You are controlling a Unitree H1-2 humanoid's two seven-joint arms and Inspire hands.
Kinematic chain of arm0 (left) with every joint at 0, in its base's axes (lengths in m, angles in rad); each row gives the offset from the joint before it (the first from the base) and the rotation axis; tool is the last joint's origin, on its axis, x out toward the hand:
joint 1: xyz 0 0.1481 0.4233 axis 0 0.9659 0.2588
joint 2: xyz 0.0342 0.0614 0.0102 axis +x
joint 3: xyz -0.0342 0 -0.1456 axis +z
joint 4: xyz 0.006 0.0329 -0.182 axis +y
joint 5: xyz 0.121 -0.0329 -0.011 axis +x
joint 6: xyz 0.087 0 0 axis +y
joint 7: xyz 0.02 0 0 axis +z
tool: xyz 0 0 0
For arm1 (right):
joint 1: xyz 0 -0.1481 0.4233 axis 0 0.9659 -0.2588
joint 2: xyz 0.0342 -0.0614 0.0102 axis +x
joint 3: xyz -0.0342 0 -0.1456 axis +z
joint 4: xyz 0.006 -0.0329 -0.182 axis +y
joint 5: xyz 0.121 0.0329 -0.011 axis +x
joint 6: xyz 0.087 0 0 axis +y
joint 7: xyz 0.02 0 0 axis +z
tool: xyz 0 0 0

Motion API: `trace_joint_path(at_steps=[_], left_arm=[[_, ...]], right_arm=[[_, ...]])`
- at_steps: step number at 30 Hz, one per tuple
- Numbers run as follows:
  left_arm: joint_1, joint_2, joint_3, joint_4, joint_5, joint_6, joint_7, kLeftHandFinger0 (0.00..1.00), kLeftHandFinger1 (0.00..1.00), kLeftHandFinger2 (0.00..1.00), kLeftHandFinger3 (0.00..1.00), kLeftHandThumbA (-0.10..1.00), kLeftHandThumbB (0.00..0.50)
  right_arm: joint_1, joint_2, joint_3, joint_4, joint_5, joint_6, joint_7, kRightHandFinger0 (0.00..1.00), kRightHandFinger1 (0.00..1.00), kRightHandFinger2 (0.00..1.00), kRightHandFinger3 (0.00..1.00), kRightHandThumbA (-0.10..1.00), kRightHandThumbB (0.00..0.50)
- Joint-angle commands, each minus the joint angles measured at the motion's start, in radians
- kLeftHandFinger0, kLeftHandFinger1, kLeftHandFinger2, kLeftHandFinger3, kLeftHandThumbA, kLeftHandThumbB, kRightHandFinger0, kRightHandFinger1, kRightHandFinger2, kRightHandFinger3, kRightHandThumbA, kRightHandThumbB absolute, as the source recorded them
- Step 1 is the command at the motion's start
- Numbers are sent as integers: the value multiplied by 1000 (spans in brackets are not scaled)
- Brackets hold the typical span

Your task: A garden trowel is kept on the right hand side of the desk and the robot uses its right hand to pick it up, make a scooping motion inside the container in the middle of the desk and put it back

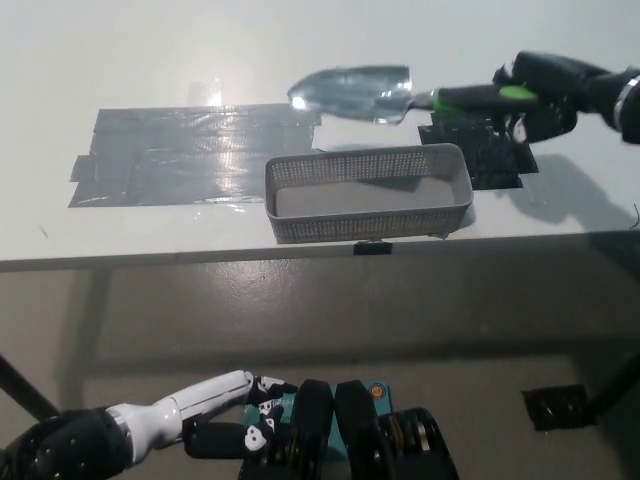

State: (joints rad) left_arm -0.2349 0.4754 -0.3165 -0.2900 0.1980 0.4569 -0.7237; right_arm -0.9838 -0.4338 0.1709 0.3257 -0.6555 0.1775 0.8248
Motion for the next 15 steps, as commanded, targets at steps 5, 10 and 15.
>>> trace_joint_path(at_steps=[5, 10, 15], left_arm=[[26, 18, 16, -39, -10, 13, 10, 1000, 1000, 1000, 1000, 1000, 466], [41, 12, 23, -42, 5, 13, 9, 1000, 1000, 1000, 1000, 1000, 474], [61, 14, 30, -49, -7, 13, 21, 1000, 1000, 1000, 1000, 1000, 466]], right_arm=[[-120, -88, -12, 72, 11, 26, -105, 0, 318, 547, 196, -100, 176], [-92, -134, -8, 141, 8, 43, -144, 0, 255, 458, 127, -100, 178], [-56, -150, -24, 271, 9, 91, -245, 0, 207, 498, 387, -100, 3]])
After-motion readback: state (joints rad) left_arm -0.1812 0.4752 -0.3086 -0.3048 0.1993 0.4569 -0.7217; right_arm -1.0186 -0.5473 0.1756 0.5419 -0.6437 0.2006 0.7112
